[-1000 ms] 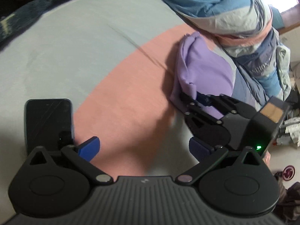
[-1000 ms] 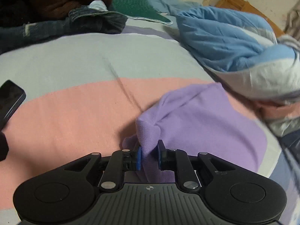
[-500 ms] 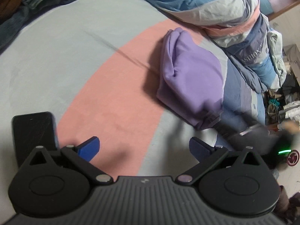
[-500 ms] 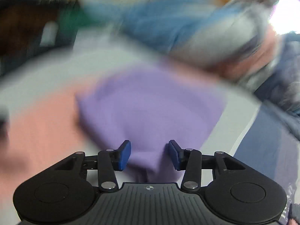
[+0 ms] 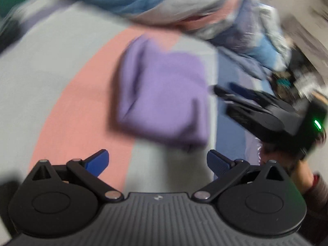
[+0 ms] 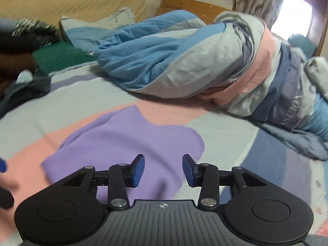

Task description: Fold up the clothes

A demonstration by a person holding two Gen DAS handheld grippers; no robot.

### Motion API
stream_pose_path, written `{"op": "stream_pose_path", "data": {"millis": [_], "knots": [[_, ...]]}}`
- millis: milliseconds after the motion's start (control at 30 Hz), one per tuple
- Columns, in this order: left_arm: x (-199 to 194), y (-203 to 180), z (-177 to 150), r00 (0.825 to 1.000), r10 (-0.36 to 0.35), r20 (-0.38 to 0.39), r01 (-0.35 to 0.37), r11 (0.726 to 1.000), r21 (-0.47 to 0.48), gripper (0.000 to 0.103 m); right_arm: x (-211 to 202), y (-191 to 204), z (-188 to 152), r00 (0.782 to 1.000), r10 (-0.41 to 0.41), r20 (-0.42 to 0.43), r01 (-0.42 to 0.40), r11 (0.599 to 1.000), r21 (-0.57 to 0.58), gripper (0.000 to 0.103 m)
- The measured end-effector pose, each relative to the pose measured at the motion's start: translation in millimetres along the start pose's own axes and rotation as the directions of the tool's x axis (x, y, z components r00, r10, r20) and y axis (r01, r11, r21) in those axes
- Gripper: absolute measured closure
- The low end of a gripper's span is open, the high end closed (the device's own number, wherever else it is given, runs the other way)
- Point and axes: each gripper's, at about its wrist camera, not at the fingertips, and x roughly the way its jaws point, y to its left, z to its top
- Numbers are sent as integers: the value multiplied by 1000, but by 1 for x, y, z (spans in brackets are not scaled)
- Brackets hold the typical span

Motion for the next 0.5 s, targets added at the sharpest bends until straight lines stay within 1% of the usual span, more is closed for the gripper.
{"op": "stream_pose_path", "data": {"millis": [67,133,167,200,233,267,300,333,367,467,500], "knots": [[12,-18,20,996,-86,16,84,992,92,0,24,-13,7,999,31,-29,-30,999,38,62],[29,-32,34,991,-135,17,130,978,162,0,40,-28,10,997,4,-72,5,993,120,62],[40,-37,40,990,-139,5,136,974,184,0,48,-35,11,996,-7,-94,22,986,163,62],[53,-37,43,990,-139,-16,140,974,180,0,54,-49,9,995,14,-94,11,966,259,62],[67,-35,46,989,-141,-42,146,976,163,0,59,-62,7,995,34,-93,1,936,353,61],[81,-32,47,988,-135,-71,144,980,140,0,65,-75,5,994,54,-90,-9,898,440,58],[94,-27,45,987,-124,-103,136,984,113,0,71,-82,4,994,72,-83,-26,888,459,56],[106,-22,42,986,-112,-125,124,988,94,0,77,-89,2,993,90,-76,-43,878,476,56],[111,-19,37,986,-104,-130,116,989,88,0,83,-96,0,992,107,-68,-60,867,494,56],[111,-17,28,989,-109,-103,120,987,110,0,100,-116,-5,986,159,-44,-110,832,543,56],[112,-18,27,989,-105,-102,118,985,125,0,104,-120,-3,980,195,-36,-146,833,533,58]]}}
